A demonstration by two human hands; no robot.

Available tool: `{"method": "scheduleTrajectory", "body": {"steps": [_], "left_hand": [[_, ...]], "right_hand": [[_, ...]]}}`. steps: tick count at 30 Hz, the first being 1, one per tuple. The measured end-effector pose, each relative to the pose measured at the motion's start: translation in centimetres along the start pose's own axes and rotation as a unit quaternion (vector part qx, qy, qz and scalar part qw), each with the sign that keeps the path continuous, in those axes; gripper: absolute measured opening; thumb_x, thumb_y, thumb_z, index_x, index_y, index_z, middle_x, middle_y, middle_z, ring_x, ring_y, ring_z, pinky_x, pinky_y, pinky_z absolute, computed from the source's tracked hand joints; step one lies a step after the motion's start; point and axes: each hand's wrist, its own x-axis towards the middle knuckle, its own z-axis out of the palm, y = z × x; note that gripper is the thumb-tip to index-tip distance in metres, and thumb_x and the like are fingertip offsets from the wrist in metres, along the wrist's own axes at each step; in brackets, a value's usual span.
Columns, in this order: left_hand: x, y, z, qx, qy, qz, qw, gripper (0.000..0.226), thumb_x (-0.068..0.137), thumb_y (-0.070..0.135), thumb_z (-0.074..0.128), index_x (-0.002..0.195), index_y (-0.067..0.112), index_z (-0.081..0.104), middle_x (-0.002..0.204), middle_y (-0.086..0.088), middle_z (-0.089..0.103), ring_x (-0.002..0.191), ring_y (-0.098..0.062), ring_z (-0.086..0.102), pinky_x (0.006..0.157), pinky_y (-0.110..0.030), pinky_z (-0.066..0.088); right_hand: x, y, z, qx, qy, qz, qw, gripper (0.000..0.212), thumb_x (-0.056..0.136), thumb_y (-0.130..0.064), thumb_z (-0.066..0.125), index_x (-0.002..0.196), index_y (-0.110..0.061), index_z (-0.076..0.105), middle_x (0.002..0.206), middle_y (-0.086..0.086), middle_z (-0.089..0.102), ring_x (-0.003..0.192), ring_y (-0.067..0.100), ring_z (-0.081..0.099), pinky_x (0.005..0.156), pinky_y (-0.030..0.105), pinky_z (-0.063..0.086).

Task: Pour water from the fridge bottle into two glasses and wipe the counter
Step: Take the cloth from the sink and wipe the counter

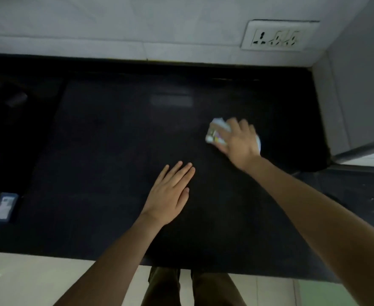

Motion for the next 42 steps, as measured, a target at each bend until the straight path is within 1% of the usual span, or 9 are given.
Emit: {"method": "scheduleTrajectory", "body": {"steps": [4, 8, 14, 18, 24, 32, 36, 39, 42], "left_hand": [[-1.3, -1.1, 0.0, -0.018, 0.031, -0.079, 0.996, 0.055, 0.096, 0.032, 0.024, 0.148, 0.017, 0.031, 0.155, 0.004, 0.029, 0.145, -0.011, 0.017, 0.12, -0.034, 0.01], [-4.0, -2.2, -0.3, -0.011, 0.044, -0.108, 0.993, 0.054, 0.095, 0.029, 0.026, 0.145, 0.012, 0.037, 0.151, 0.0, 0.037, 0.142, -0.017, 0.027, 0.118, -0.035, 0.012], [-6.4, -3.6, -0.7, -0.009, 0.031, -0.113, 0.993, 0.053, 0.095, 0.027, 0.027, 0.145, 0.013, 0.036, 0.151, 0.0, 0.037, 0.142, -0.016, 0.025, 0.116, -0.036, 0.015], [-6.9, -4.0, -0.4, -0.003, 0.022, -0.11, 0.994, 0.052, 0.098, 0.029, 0.026, 0.148, 0.016, 0.031, 0.154, 0.004, 0.029, 0.145, -0.012, 0.018, 0.118, -0.033, 0.009], [-7.2, -4.5, -0.9, -0.001, -0.001, -0.094, 0.996, 0.054, 0.099, 0.033, 0.02, 0.151, 0.02, 0.02, 0.158, 0.007, 0.016, 0.146, -0.009, 0.006, 0.12, -0.033, 0.008], [-8.7, -4.2, -3.2, -0.035, -0.036, -0.064, 0.997, 0.059, 0.1, 0.027, 0.038, 0.153, 0.021, 0.011, 0.16, 0.006, 0.005, 0.147, -0.011, -0.001, 0.117, -0.025, -0.005], [-9.9, -4.2, -3.9, -0.035, -0.063, -0.048, 0.996, 0.062, 0.099, 0.028, 0.041, 0.152, 0.02, 0.012, 0.161, 0.002, 0.006, 0.148, -0.015, 0.001, 0.119, -0.029, 0.001], [-10.2, -4.4, -4.5, -0.037, -0.097, -0.041, 0.994, 0.065, 0.097, 0.03, 0.045, 0.153, 0.02, 0.012, 0.161, 0.001, 0.005, 0.148, -0.016, 0.001, 0.119, -0.03, 0.004], [-9.8, -3.3, -5.4, -0.082, -0.104, -0.082, 0.988, 0.062, 0.097, 0.035, 0.046, 0.151, 0.019, 0.022, 0.16, 0.0, 0.012, 0.147, -0.017, 0.007, 0.119, -0.031, 0.011]], "right_hand": [[1.2, -2.3, -0.6, -0.008, -0.027, 0.095, 0.995, 0.057, 0.095, -0.053, 0.044, 0.144, -0.024, 0.04, 0.132, 0.012, 0.046, 0.104, 0.038, 0.046, 0.086, 0.046, 0.037], [-8.2, -9.1, 0.0, 0.049, 0.045, -0.102, 0.993, 0.068, 0.079, -0.057, 0.063, 0.135, -0.022, 0.049, 0.104, 0.007, 0.061, 0.084, 0.031, 0.047, 0.078, 0.044, 0.037], [-11.8, -9.5, 0.2, 0.011, 0.006, -0.382, 0.924, 0.062, 0.088, -0.057, 0.042, 0.146, -0.035, 0.036, 0.121, 0.001, 0.051, 0.096, 0.025, 0.046, 0.086, 0.043, 0.044], [-2.8, -7.4, 0.8, 0.032, 0.028, -0.247, 0.968, 0.055, 0.084, -0.051, 0.06, 0.134, -0.031, 0.054, 0.109, 0.007, 0.058, 0.087, 0.032, 0.051, 0.074, 0.041, 0.044], [-0.2, -9.5, -1.1, 0.004, -0.048, 0.0, 0.999, 0.056, 0.096, -0.054, 0.041, 0.148, -0.035, 0.031, 0.133, 0.008, 0.043, 0.106, 0.034, 0.046, 0.089, 0.046, 0.037], [-14.6, -12.9, -2.2, 0.033, -0.033, -0.089, 0.995, 0.065, 0.079, -0.055, 0.067, 0.139, -0.036, 0.048, 0.116, 0.003, 0.052, 0.086, 0.029, 0.053, 0.076, 0.044, 0.048], [-16.4, -12.3, -3.7, 0.066, -0.122, -0.132, 0.981, 0.07, 0.082, -0.067, 0.044, 0.146, -0.042, 0.031, 0.139, -0.001, 0.04, 0.113, 0.027, 0.047, 0.1, 0.048, 0.04], [-16.8, -11.6, -5.7, 0.179, -0.138, -0.041, 0.973, 0.07, 0.085, -0.068, 0.031, 0.15, -0.043, 0.022, 0.154, 0.002, 0.027, 0.138, 0.027, 0.024, 0.116, 0.05, 0.018], [-17.6, -10.2, -6.9, 0.246, -0.069, 0.083, 0.963, 0.065, 0.092, -0.056, 0.039, 0.151, -0.03, 0.029, 0.152, 0.008, 0.034, 0.139, 0.03, 0.027, 0.115, 0.047, 0.027]]}}
